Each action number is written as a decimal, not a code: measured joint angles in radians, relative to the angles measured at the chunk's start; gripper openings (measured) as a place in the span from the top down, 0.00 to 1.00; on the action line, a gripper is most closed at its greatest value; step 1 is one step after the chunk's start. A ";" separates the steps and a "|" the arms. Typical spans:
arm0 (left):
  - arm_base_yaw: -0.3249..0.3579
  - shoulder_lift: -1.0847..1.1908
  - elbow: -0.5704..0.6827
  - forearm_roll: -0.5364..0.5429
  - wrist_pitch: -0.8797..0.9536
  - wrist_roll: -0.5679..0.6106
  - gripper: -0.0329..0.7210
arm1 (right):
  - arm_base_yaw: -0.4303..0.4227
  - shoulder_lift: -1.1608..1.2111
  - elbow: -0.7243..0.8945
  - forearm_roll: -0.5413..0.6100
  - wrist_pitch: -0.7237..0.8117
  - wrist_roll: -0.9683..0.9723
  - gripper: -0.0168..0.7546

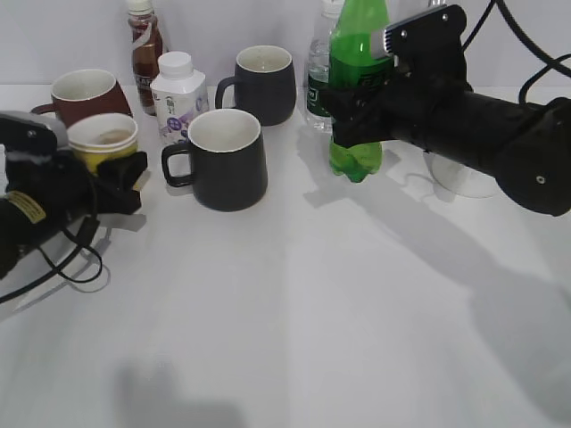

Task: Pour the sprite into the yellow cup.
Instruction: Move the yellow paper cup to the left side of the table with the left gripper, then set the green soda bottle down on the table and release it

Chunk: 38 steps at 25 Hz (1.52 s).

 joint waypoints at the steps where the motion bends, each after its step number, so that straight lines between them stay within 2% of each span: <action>1: 0.000 0.012 -0.002 -0.003 -0.002 0.000 0.48 | 0.000 0.000 0.000 0.000 0.000 0.000 0.42; 4: 0.000 0.032 -0.004 -0.015 -0.036 0.000 0.45 | 0.000 0.000 0.000 0.000 0.000 0.000 0.42; 10: 0.000 0.040 -0.004 -0.020 -0.030 0.001 0.26 | 0.000 0.000 0.000 0.000 0.000 -0.004 0.42; 13: 0.000 0.040 0.008 -0.022 -0.029 0.001 0.22 | 0.000 0.000 0.000 0.000 -0.002 -0.004 0.42; 19: 0.000 0.016 0.055 -0.024 -0.023 0.001 0.20 | 0.000 0.028 -0.002 0.000 -0.083 -0.004 0.42; 33: 0.000 -0.055 0.172 -0.035 -0.025 0.001 0.18 | 0.000 0.093 -0.007 0.000 -0.080 -0.005 0.42; 38: 0.000 -0.107 0.225 -0.036 -0.024 0.001 0.18 | 0.000 0.093 -0.008 0.000 -0.079 -0.005 0.34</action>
